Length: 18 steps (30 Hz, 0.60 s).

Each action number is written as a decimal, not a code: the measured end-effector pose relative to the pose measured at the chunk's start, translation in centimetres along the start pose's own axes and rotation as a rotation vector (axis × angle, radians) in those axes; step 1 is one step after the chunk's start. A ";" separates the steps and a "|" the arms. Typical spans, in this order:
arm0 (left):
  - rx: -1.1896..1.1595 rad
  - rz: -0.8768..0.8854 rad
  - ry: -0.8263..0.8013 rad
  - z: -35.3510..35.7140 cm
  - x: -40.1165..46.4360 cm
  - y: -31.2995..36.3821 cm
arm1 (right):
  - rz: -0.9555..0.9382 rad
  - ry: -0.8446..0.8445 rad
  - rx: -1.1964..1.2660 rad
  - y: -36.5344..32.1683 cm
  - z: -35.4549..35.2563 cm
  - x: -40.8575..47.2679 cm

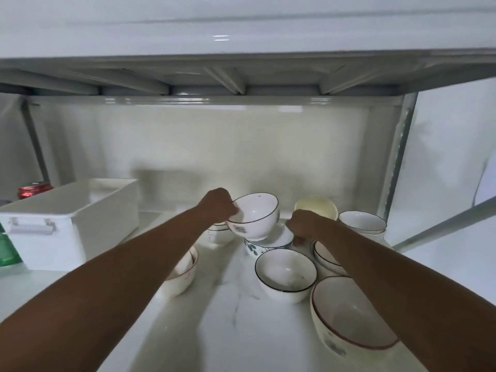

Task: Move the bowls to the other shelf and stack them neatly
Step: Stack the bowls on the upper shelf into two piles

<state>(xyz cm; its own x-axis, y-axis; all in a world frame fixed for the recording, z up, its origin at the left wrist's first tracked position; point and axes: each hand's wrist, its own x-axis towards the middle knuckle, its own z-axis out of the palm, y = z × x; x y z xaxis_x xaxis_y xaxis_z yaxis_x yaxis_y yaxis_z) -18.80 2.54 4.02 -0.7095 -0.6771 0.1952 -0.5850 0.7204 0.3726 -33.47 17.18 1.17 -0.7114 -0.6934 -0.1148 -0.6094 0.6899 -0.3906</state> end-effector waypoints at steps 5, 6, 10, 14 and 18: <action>0.070 -0.113 0.073 3.6 1.4 2.9 | 0.026 0.216 0.207 0.9 -2.7 0.0; 0.123 -0.105 0.094 4.2 1.6 3.1 | 0.044 0.214 0.211 0.9 -2.8 -0.3; 0.340 -0.007 0.148 6.5 2.7 2.5 | -0.094 0.106 -0.032 1.9 -3.6 -0.2; 0.483 0.059 0.164 7.8 3.1 1.8 | -0.236 0.029 -0.285 2.4 -3.4 -0.6; 0.484 0.082 0.181 8.0 3.1 1.3 | -0.267 -0.037 -0.486 1.9 -2.4 -1.2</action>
<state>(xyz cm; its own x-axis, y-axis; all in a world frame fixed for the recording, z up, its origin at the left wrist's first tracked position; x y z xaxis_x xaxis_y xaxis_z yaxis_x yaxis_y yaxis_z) -24.89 2.63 -2.13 -0.7063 -0.6002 0.3755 -0.6756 0.7298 -0.1042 -34.59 19.81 2.78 -0.5022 -0.8583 -0.1051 -0.8647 0.4993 0.0549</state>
